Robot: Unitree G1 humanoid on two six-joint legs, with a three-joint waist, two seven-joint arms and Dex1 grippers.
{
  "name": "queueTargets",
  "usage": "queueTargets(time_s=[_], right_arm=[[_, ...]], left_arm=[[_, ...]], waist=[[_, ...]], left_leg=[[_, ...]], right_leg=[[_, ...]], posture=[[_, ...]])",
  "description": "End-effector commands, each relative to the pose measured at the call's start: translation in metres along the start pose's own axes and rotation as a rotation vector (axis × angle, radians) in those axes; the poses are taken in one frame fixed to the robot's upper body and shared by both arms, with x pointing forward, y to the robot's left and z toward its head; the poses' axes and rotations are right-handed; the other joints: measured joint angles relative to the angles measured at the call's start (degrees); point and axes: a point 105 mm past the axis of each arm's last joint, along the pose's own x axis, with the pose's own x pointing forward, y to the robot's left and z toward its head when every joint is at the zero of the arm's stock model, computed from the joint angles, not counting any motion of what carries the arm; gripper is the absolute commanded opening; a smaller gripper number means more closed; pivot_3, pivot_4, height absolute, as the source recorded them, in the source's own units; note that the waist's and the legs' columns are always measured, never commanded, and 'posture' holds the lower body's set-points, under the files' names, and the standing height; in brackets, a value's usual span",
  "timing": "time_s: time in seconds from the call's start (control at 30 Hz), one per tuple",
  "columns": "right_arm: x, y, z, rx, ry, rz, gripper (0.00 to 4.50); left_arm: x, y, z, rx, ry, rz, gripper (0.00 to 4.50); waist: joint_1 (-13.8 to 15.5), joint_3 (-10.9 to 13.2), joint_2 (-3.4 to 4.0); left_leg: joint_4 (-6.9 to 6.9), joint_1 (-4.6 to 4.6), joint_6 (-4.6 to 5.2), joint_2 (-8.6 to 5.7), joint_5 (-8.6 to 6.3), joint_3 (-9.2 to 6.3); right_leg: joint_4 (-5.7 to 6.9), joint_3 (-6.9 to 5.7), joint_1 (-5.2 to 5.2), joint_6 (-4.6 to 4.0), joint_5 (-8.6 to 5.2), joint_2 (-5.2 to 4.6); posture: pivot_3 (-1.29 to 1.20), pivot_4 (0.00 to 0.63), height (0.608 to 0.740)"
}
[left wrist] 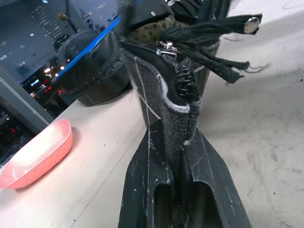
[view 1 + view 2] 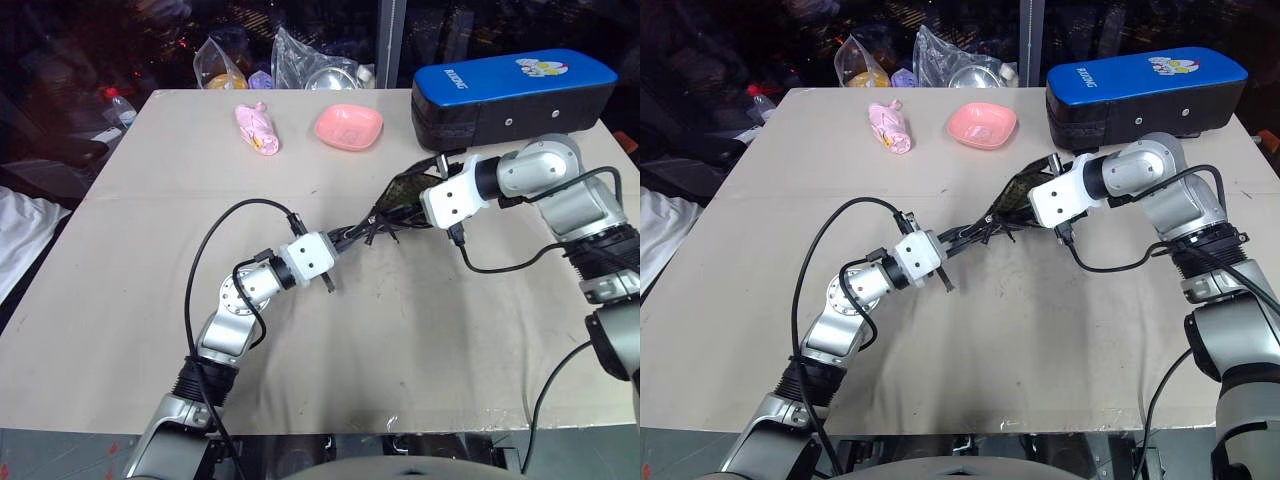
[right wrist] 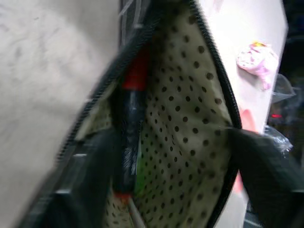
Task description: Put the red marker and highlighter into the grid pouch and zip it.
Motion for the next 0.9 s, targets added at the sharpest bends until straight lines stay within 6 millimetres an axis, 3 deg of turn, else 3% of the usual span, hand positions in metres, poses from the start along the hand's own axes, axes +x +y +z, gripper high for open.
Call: queueTargets(time_s=[0.03, 0.17, 0.23, 0.37, 0.6, 0.77, 0.9], right_arm=[[-0.033, -0.027, 0.009, 0.126, -0.05, -0.137, 4.4], [-0.053, -0.025, 0.026, 0.49, -0.174, -0.197, 4.4], [-0.057, -0.014, 0.042, 0.673, -0.247, -0.166, 4.4], [-0.052, 0.015, 0.06, 0.957, -0.298, -0.104, 4.4], [-0.044, 0.05, 0.072, 1.319, -0.281, -0.058, 4.4], [-0.038, 0.053, 0.069, 1.361, -0.273, -0.127, 4.4], [-0.028, 0.029, 0.079, 1.177, -0.4, -0.356, 4.4]], left_arm=[[0.002, 0.005, 0.012, 0.019, -0.042, 0.028, 0.0], [0.002, 0.004, 0.012, 0.012, -0.043, 0.032, 0.0], [0.004, 0.003, 0.012, 0.006, -0.047, 0.03, 0.0], [0.007, 0.002, 0.012, 0.0, -0.053, 0.026, 0.0], [0.011, -0.002, 0.013, -0.011, -0.064, 0.0, 0.0], [0.012, -0.004, 0.014, -0.01, -0.068, -0.019, 0.0], [0.013, -0.002, 0.014, -0.016, -0.068, -0.015, 0.0]], waist=[[0.0, 0.0, 0.0], [0.07, 0.0, 0.0], [0.07, 0.0, 0.0], [-0.06, -0.01, -0.01], [-0.09, -0.02, -0.03], [-0.08, -0.02, -0.03], [-0.18, -0.02, -0.05]], left_leg=[[0.0, 0.0, 0.0, 0.0, 0.0, 0.0], [-0.02, -0.06, 0.0, 0.02, 0.0, -0.12], [-0.02, -0.07, 0.0, 0.02, 0.0, -0.16], [-0.02, -0.07, 0.01, 0.03, -0.01, -0.22], [-0.02, -0.13, 0.02, -0.01, -0.01, -0.33], [-0.02, -0.15, 0.02, -0.05, -0.01, -0.36], [-0.02, -0.15, 0.02, -0.08, -0.01, -0.38]], right_leg=[[0.0, 0.0, 0.0, 0.0, 0.0, -0.01], [-0.01, 0.1, 0.01, 0.0, 0.0, -0.08], [0.0, 0.12, 0.01, -0.01, 0.0, -0.09], [0.01, 0.15, 0.02, -0.02, 0.01, -0.1], [-0.01, 0.11, 0.03, -0.02, 0.01, -0.08], [-0.02, 0.09, 0.03, -0.01, 0.0, -0.04], [-0.03, 0.09, 0.02, 0.0, 0.0, 0.06]], posture=[[0.0, 0.15, 0.74], [0.0, 0.15, 0.74], [0.0, 0.15, 0.74], [0.0, 0.15, 0.74], [0.0, 0.15, 0.74], [0.0, 0.15, 0.74], [0.0, 0.15, 0.74]])
